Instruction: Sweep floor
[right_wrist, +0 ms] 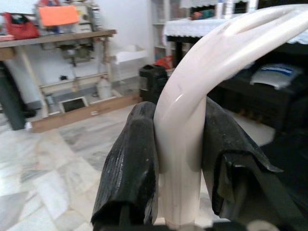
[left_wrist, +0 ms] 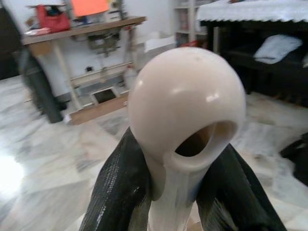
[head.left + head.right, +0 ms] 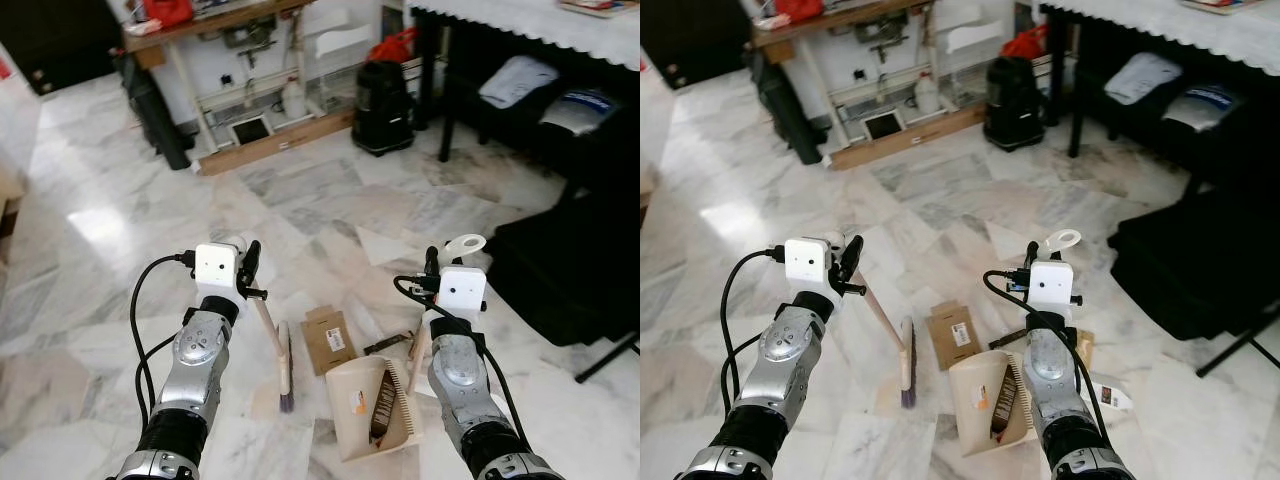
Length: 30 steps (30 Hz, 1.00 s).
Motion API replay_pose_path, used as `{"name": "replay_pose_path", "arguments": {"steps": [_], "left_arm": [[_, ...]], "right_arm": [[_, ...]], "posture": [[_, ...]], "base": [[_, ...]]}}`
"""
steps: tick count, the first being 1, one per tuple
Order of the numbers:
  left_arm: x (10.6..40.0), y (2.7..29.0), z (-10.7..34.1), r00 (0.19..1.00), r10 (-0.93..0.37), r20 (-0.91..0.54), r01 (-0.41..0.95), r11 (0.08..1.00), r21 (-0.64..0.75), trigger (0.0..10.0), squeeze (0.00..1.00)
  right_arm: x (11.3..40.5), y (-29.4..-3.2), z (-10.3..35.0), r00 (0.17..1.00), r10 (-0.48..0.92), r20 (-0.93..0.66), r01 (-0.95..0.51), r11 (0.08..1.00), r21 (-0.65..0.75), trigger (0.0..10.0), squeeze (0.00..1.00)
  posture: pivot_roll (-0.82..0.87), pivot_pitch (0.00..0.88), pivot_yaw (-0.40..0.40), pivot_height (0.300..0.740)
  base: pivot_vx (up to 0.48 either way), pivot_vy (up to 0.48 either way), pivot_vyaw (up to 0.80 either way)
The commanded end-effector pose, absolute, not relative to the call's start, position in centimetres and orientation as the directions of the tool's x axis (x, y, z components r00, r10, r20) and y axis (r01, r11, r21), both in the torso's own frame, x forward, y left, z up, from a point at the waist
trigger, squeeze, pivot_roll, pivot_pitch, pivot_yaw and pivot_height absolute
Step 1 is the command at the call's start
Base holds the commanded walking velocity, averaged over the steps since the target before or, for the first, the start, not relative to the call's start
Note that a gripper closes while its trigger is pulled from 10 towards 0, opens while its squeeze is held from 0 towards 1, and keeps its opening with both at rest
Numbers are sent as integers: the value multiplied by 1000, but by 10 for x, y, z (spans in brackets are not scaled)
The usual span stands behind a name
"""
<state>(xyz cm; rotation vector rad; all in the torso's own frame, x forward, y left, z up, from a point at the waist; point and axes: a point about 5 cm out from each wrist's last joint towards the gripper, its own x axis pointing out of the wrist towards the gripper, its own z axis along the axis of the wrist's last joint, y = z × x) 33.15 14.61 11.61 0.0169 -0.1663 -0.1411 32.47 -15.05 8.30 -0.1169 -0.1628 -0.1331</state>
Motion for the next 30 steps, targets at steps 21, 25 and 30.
{"name": "replay_pose_path", "arguments": {"steps": [21,25,30], "left_arm": [[334,151,118,975,-55,214,52,998,18,10000,0],[334,151,117,976,-51,213,49,999,15,10000,0],[333,149,116,975,-60,212,57,998,19,10000,0]], "right_arm": [[342,-142,107,972,-48,230,76,990,-115,10000,0],[343,-141,107,974,-36,225,65,990,-122,10000,0],[342,-137,106,975,-31,221,58,991,-117,10000,0]], "posture": [[-93,0,41,740],[-86,0,38,740],[-84,0,46,740]], "base": [[0,0,800],[0,0,800],[0,0,800]]}}
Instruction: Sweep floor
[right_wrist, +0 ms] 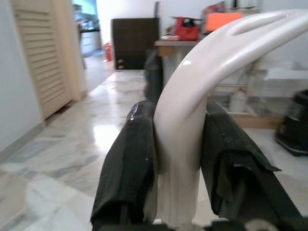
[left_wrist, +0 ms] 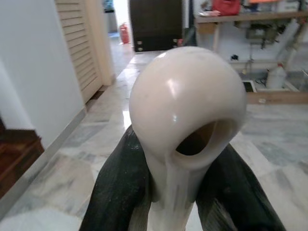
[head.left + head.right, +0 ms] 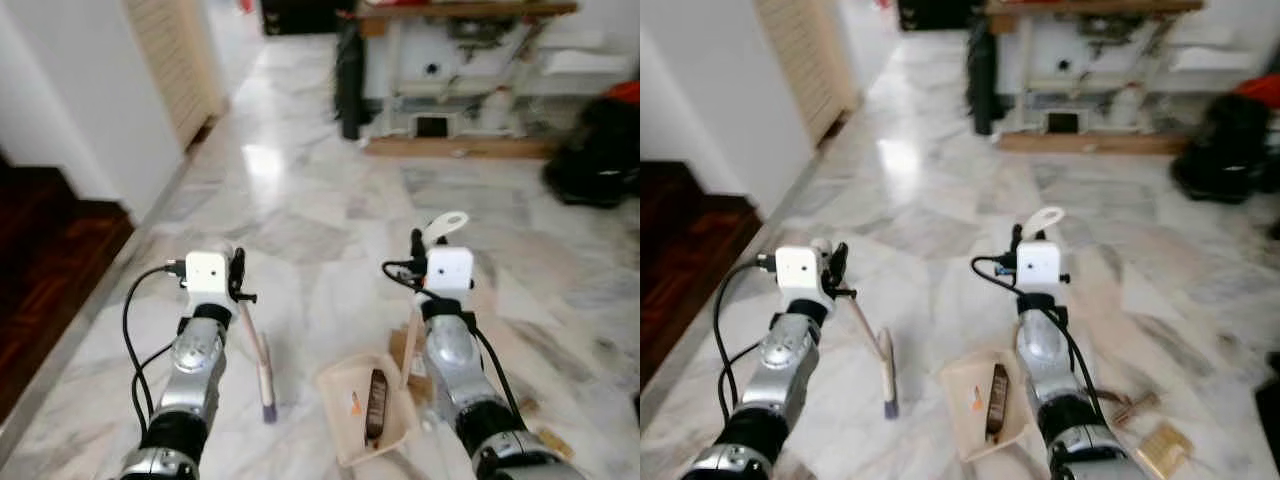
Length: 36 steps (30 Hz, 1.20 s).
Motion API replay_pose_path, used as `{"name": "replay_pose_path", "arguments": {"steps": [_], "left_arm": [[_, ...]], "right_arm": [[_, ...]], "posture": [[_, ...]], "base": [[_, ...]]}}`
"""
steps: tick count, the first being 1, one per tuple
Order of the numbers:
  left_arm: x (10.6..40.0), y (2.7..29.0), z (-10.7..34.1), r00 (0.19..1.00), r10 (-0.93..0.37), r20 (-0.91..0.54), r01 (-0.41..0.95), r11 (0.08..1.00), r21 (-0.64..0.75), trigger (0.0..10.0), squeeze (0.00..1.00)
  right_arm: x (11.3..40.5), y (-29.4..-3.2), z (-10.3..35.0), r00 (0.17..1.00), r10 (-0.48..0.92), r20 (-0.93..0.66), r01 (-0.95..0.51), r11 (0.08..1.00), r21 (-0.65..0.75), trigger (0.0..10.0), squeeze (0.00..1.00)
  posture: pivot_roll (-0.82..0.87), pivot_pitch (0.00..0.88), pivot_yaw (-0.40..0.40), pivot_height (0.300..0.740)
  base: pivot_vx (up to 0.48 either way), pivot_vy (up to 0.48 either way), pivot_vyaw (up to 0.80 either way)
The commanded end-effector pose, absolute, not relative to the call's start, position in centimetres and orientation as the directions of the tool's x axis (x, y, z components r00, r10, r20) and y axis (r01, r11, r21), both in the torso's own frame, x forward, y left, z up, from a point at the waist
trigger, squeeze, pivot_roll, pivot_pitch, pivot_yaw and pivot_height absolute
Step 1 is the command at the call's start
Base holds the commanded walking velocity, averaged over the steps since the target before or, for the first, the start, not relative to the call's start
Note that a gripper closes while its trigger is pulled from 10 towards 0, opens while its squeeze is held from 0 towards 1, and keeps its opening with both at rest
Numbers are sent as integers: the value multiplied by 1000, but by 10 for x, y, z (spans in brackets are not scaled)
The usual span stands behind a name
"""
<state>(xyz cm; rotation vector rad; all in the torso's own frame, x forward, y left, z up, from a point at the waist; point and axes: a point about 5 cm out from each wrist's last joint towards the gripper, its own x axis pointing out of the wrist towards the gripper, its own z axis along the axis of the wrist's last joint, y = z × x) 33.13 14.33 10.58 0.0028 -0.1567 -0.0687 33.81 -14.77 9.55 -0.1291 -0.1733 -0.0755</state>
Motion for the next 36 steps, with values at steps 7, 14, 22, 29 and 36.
{"name": "replay_pose_path", "arguments": {"steps": [7,14,22,29,36], "left_arm": [[333,148,115,975,-69,211,66,998,19,10000,0],[331,146,113,974,-77,211,74,997,25,10000,0],[330,150,116,973,-73,218,66,997,36,10000,0],[327,157,115,975,-57,217,50,998,41,10000,0],[327,159,117,975,-56,217,46,998,48,10000,0]], "right_arm": [[341,-131,104,976,-12,216,34,994,-102,10000,0],[340,-135,100,979,-24,200,43,995,-91,10000,0],[340,-132,100,980,-24,195,39,996,-74,10000,0],[338,-133,88,989,-110,100,98,989,112,10000,0],[336,-144,75,978,-206,-24,204,936,285,10000,0]], "posture": [[-86,0,53,740],[-85,0,65,740],[-68,0,66,740],[-53,0,73,740],[-44,0,85,740]], "base": [[0,0,343],[0,0,0],[0,0,0],[0,0,0],[0,0,0]]}}
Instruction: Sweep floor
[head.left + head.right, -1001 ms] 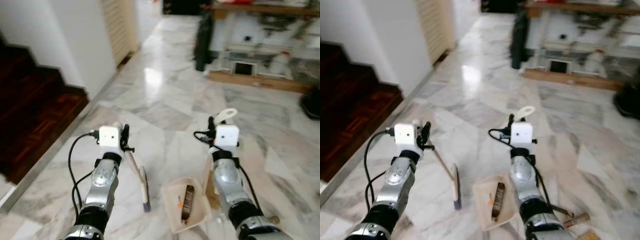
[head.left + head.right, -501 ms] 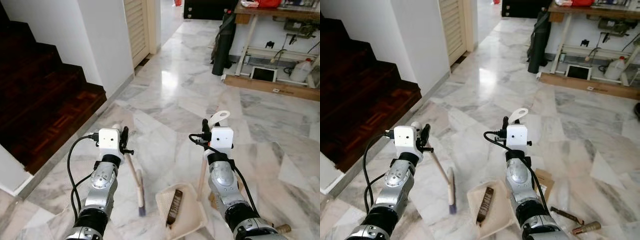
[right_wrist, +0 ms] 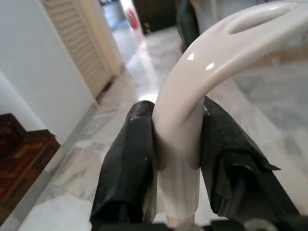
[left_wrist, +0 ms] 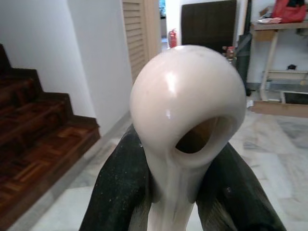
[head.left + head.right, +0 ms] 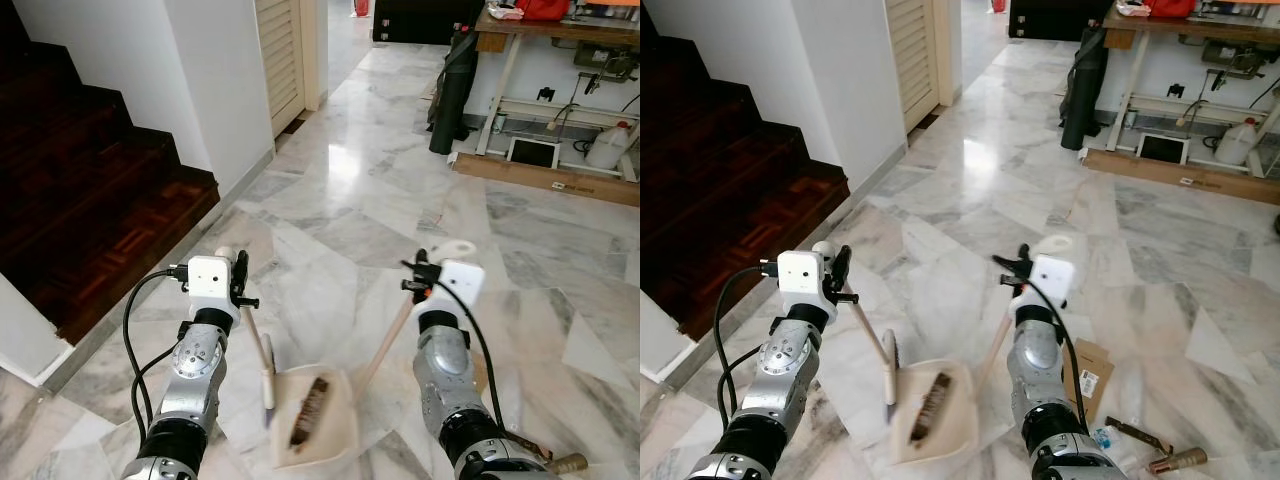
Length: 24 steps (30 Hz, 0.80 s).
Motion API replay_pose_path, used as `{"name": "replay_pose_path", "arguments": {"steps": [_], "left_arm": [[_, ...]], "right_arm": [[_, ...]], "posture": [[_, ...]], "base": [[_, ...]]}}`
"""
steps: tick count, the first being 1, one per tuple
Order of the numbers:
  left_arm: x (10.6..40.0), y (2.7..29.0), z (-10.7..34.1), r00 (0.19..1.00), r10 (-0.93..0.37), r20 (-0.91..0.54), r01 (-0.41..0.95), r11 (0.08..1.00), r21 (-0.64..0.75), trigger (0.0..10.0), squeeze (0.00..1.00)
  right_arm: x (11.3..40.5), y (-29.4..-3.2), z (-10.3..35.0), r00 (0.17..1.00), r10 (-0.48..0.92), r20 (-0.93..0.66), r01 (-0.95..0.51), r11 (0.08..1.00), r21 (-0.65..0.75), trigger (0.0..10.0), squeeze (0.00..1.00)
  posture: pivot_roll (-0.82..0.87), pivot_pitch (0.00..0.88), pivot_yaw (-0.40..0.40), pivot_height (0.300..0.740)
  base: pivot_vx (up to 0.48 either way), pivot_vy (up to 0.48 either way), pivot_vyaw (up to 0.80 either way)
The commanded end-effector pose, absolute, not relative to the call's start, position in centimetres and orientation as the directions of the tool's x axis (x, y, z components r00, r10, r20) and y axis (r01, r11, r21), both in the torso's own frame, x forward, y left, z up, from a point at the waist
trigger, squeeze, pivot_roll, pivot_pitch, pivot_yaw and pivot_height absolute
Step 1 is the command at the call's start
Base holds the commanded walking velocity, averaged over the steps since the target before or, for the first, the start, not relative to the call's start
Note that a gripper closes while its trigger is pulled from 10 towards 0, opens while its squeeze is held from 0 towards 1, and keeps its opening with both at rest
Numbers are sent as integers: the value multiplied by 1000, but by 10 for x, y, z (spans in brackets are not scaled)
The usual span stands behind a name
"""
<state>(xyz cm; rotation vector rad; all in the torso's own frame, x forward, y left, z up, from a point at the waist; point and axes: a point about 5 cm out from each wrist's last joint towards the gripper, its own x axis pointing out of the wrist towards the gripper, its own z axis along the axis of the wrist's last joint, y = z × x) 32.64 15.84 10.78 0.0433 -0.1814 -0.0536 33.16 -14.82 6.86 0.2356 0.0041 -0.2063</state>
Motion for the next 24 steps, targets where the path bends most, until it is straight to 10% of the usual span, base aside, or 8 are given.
{"name": "replay_pose_path", "arguments": {"steps": [1,15,24], "left_arm": [[327,159,117,975,-56,217,46,998,48,10000,0],[326,160,119,975,-62,214,54,998,42,10000,0],[326,173,120,977,-36,209,23,998,65,10000,0]], "right_arm": [[336,-146,74,977,-213,-33,213,932,293,10000,0],[329,-164,45,908,-300,-292,417,694,587,10000,0],[332,-164,55,941,-273,-198,336,810,480,10000,0]], "posture": [[-44,0,85,740],[-35,0,91,740],[-32,0,87,740]], "base": [[0,0,0],[0,0,0],[0,0,0]]}}
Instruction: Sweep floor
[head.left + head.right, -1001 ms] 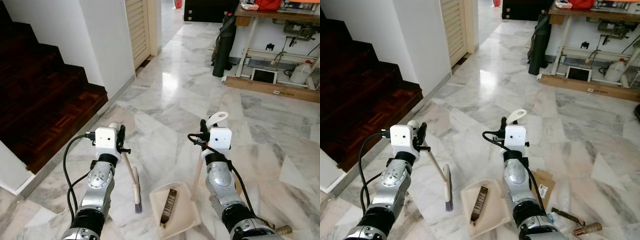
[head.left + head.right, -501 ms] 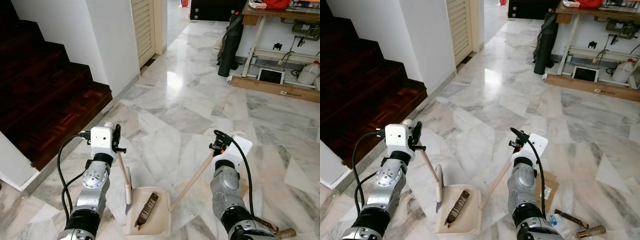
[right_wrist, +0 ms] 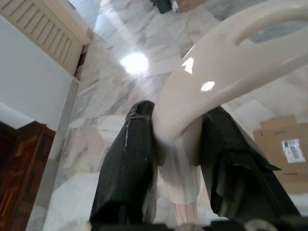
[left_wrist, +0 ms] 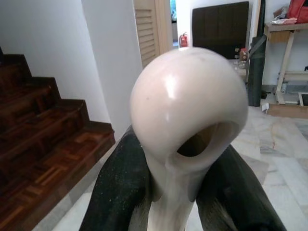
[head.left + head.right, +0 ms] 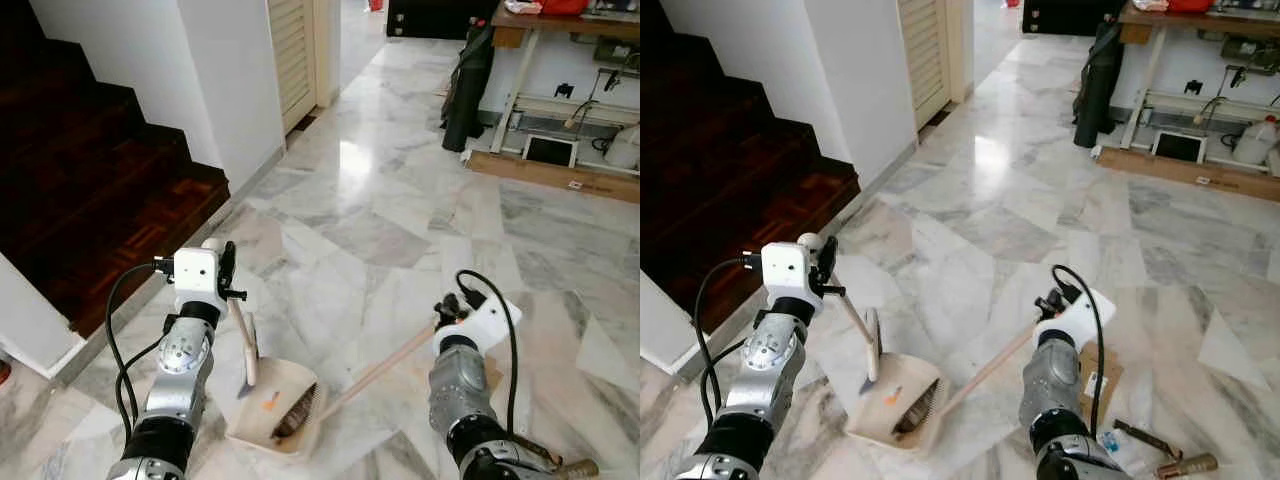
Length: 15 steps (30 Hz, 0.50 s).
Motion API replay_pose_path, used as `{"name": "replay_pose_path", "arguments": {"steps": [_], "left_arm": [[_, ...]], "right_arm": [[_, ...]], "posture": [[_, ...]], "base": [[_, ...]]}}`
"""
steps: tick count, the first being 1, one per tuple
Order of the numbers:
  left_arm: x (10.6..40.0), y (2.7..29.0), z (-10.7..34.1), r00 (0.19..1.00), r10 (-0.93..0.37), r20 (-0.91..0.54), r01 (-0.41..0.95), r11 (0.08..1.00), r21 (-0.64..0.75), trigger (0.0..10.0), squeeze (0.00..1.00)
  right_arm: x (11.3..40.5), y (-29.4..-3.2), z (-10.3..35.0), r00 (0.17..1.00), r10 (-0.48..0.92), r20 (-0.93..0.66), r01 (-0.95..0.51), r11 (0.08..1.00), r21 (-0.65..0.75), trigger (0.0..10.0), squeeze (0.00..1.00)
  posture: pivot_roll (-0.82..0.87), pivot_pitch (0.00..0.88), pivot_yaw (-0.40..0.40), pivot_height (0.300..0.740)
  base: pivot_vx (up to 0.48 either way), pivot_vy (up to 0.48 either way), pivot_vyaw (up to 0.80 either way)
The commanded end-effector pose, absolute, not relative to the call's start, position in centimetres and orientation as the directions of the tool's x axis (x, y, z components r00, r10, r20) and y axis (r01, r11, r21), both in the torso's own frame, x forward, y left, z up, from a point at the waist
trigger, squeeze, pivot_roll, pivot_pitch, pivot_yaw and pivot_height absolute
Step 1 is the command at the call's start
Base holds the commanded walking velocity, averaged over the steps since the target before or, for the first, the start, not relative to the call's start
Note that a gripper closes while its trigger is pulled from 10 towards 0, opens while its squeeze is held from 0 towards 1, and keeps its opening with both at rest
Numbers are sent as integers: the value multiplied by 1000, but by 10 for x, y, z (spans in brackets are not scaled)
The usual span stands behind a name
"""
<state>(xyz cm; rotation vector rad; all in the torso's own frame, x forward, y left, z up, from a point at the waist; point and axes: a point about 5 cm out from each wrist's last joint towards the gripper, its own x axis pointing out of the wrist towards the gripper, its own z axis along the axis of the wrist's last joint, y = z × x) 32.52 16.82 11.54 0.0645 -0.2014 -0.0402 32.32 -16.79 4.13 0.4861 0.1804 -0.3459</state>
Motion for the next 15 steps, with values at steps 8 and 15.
{"name": "replay_pose_path", "arguments": {"steps": [8,15], "left_arm": [[326,174,120,978,-33,207,18,997,75,10000,0],[324,172,117,978,-50,200,35,996,78,10000,0]], "right_arm": [[335,-157,58,961,-217,-171,271,859,435,10000,0],[337,-158,63,965,-222,-138,261,860,438,10000,0]], "posture": [[-34,0,86,740],[-35,0,89,740]], "base": [[0,0,0],[0,0,0]]}}
